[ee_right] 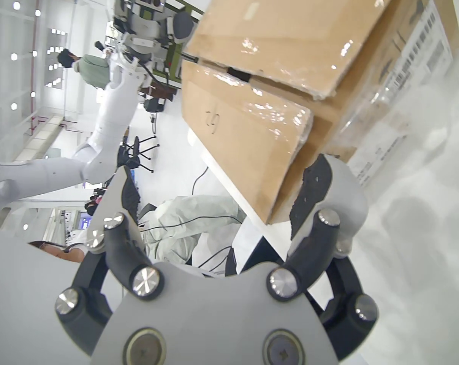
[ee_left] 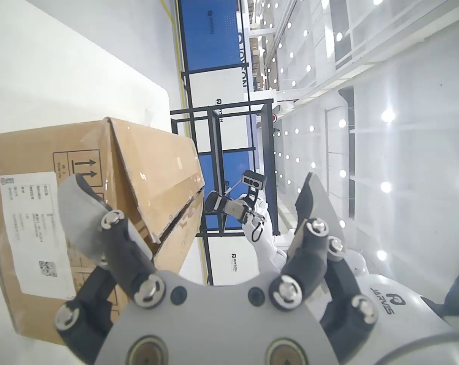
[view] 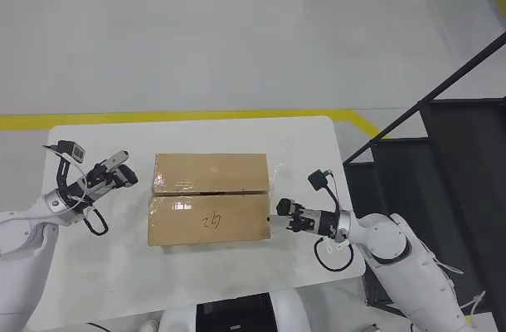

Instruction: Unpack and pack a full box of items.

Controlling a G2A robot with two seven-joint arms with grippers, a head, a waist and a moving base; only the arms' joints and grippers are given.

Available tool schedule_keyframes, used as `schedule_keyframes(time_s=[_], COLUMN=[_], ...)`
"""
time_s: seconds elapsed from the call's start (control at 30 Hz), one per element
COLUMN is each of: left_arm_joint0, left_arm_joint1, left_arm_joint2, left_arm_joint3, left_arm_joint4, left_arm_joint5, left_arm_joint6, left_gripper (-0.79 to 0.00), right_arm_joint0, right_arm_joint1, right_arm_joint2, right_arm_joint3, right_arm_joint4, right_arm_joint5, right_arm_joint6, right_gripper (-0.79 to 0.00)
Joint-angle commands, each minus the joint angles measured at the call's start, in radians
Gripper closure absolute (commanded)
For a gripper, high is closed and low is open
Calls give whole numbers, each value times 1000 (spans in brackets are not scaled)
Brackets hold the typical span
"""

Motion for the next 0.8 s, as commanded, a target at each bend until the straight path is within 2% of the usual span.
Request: schedule_keyframes(time_s=[0.0, 0.2, 0.53, 0.67, 0.77], left_arm_joint0=[16, 35, 26, 31, 36], left_arm_joint1=[0, -1, -8, -10, -11], left_arm_joint2=[-14, -27, -10, -11, -15], left_arm_joint3=[-10, -26, -34, -35, -37], left_arm_joint4=[-4, 4, 48, 54, 59], left_arm_joint5=[-12, -19, -12, -9, -7], left_arm_joint6=[3, 16, 53, 64, 68], left_gripper=[-785, -785, -785, -785, -785], right_arm_joint0=[8, 64, 158, 161, 153], right_arm_joint1=[0, -11, -28, -28, -23], right_arm_joint2=[0, -53, -138, -151, -151], right_arm_joint3=[4, 52, 153, 165, 158], right_arm_joint4=[-7, -33, -106, -70, -36], right_arm_joint5=[5, 0, 25, 5, -10], right_arm_joint6=[-12, -108, -198, -162, -79], right_gripper=[-785, -785, -785, -785, -785])
